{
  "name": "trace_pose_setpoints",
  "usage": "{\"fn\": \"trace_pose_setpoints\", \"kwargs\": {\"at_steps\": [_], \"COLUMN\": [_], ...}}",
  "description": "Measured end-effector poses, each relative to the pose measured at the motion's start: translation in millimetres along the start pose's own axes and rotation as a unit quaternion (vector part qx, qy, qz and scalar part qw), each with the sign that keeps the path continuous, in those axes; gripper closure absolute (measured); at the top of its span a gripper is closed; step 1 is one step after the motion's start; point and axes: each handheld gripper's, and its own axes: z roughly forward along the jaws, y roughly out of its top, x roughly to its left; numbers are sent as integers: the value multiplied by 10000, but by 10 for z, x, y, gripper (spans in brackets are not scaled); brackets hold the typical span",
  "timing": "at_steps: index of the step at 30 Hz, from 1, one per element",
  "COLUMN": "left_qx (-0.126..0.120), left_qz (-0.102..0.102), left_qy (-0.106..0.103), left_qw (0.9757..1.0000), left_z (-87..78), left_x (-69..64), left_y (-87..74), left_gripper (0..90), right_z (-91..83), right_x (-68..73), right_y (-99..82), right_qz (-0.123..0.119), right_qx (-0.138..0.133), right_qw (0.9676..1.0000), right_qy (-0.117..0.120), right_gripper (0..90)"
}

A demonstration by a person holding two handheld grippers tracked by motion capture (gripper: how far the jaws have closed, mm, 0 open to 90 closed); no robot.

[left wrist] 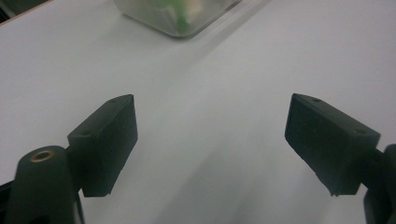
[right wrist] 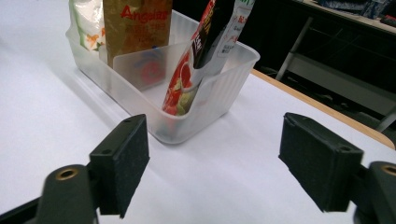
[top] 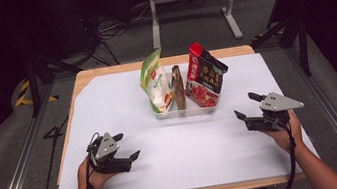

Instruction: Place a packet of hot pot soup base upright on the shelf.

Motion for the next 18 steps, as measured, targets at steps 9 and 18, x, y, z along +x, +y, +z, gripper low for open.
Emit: {"fn": "trace_pose_setpoints", "kwargs": {"at_steps": [9, 18], "left_qx": [-37, 8], "left_qz": [2, 91], "left_qy": [-2, 5], "left_qw": [10000, 10000], "left_z": [-18, -8], "left_x": [6, -7], "left_y": [0, -19], "left_gripper": [181, 180], "right_z": [-128, -321], "right_x": [36, -6], "right_y": [-184, -406], "right_qz": [-18, 155], "right_qx": [17, 138], "right_qw": [9999, 9998], "right_qy": [134, -71], "right_gripper": [168, 141]}}
